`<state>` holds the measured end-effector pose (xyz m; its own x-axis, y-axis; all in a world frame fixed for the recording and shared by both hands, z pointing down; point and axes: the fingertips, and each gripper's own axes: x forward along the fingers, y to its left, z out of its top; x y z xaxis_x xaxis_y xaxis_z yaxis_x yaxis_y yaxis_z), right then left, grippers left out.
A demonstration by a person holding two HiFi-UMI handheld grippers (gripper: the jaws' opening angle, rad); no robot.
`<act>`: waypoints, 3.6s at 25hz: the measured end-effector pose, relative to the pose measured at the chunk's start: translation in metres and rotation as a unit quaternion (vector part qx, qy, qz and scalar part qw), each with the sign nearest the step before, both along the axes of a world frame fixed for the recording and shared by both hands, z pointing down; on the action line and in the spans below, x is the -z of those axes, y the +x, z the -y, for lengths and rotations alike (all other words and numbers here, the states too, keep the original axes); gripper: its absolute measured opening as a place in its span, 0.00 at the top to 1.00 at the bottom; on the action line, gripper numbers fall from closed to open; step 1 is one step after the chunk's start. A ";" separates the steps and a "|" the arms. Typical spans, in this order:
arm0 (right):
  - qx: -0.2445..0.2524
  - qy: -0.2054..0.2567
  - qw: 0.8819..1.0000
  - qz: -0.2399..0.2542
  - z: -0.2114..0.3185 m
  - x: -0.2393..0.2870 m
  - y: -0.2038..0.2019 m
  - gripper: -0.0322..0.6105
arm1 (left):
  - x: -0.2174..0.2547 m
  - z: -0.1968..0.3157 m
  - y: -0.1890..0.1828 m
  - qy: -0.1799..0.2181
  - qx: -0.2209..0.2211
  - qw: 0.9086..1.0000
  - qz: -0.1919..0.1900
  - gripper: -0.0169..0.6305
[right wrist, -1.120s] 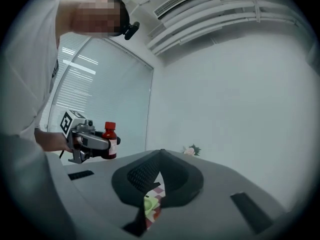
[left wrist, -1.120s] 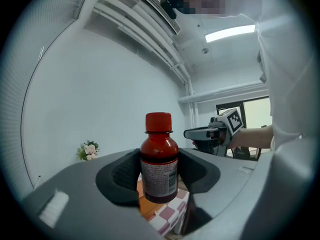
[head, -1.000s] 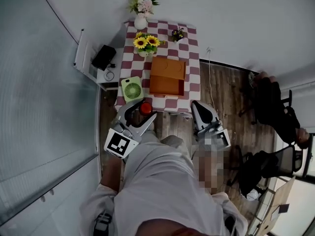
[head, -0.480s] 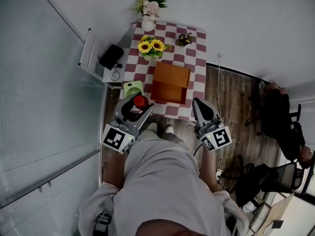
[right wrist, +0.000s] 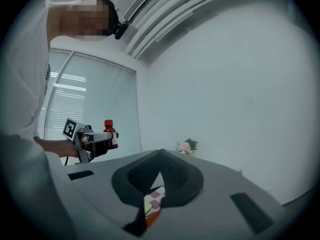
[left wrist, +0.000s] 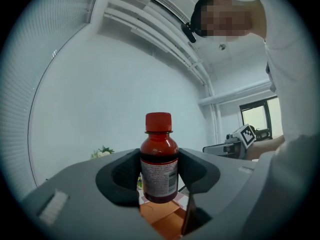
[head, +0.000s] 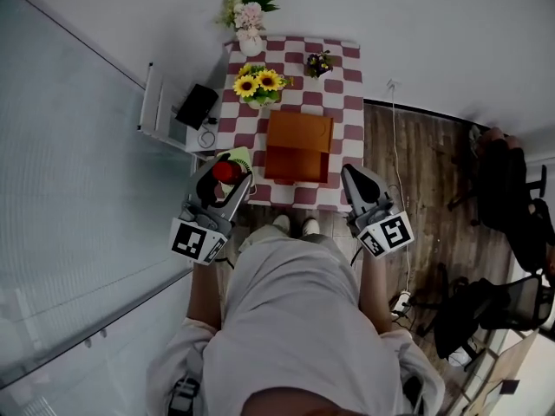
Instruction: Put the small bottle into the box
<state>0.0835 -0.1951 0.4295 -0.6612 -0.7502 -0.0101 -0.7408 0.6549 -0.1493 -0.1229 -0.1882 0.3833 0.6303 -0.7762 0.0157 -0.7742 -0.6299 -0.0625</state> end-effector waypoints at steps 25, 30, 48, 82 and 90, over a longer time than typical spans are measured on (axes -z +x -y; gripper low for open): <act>-0.123 -0.024 0.992 -0.001 -0.024 -0.013 0.064 0.95 | -0.126 0.083 0.116 -0.054 -0.200 0.955 0.212 0.64; -0.157 -0.028 0.987 0.005 -0.032 -0.010 0.079 0.95 | -0.166 0.098 0.136 -0.071 -0.237 0.938 0.242 0.64; -0.267 -0.042 0.963 -0.015 -0.076 -0.007 0.119 0.95 | -0.350 0.099 0.169 -0.150 -0.348 0.823 0.422 0.64; -0.283 -0.068 0.956 -0.027 -0.091 -0.010 0.116 0.95 | -0.499 0.060 0.167 -0.239 -0.385 0.651 0.609 0.64; -0.280 -0.069 0.957 -0.025 -0.092 -0.011 0.116 0.95 | -0.493 0.059 0.169 -0.239 -0.390 0.657 0.599 0.60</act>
